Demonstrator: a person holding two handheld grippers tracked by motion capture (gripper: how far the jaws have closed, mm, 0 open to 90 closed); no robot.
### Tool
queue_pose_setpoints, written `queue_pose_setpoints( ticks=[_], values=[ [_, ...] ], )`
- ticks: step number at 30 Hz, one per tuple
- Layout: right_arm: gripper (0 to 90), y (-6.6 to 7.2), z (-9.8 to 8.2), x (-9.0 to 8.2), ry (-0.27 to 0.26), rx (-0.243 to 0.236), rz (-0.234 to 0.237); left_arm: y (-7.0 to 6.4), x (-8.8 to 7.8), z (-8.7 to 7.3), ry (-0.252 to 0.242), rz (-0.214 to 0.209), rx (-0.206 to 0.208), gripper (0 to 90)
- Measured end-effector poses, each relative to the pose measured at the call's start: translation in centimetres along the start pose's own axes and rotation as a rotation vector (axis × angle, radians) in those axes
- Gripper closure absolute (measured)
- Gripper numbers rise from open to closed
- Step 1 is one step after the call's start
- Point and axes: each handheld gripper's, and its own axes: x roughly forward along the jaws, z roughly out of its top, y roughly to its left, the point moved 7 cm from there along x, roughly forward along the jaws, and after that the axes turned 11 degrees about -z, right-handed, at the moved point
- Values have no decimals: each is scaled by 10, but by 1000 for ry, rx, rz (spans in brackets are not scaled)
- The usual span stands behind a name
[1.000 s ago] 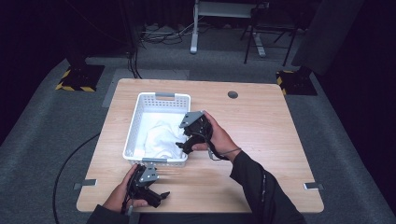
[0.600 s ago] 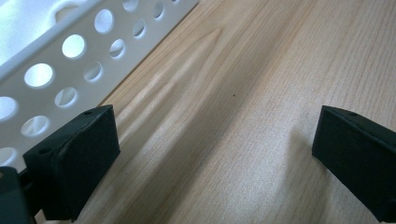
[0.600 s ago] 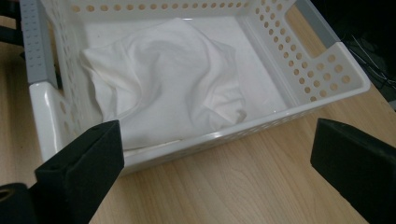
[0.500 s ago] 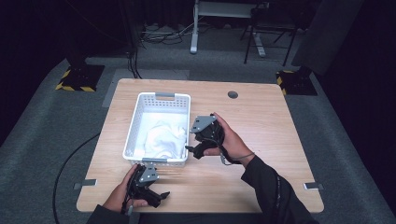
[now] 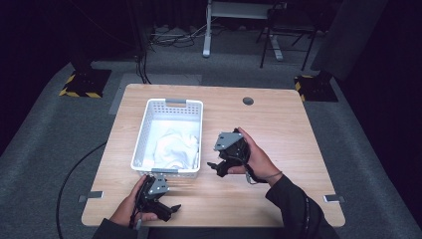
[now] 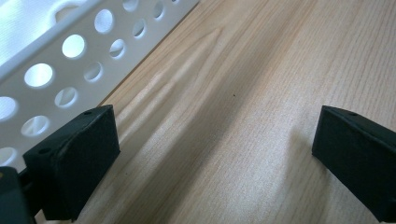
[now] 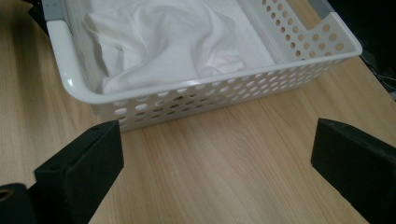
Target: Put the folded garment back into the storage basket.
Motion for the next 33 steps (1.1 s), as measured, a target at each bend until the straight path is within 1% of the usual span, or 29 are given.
queue_pose_setpoints(
  ticks=[4, 6, 14, 16, 23, 26, 29, 33],
  values=[
    [24, -2, -10, -6, 3, 8, -7, 0, 0, 0, 0, 0, 0, 6],
    [24, -4, -15, -9, 9, 2, -21, 0, 0, 0, 0, 0, 0, 6],
    [23, -5, -35, -19, 41, -16, -42, 0, 0, 0, 0, 0, 0, 6],
    [23, -5, -38, -21, 39, -6, -41, 0, 0, 0, 0, 0, 0, 6],
    [22, -5, -52, -28, 57, 3, -53, 0, 0, 0, 0, 0, 0, 6],
    [19, -5, -59, -30, 68, -1, -67, 0, 0, 0, 0, 0, 1, 6],
    [19, -4, -66, -32, 77, 1, -65, 0, 0, 0, 0, 0, 1, 6],
    [19, -6, -77, -37, 82, 20, -71, 0, 0, 0, 0, 0, 0, 6]
  ],
)
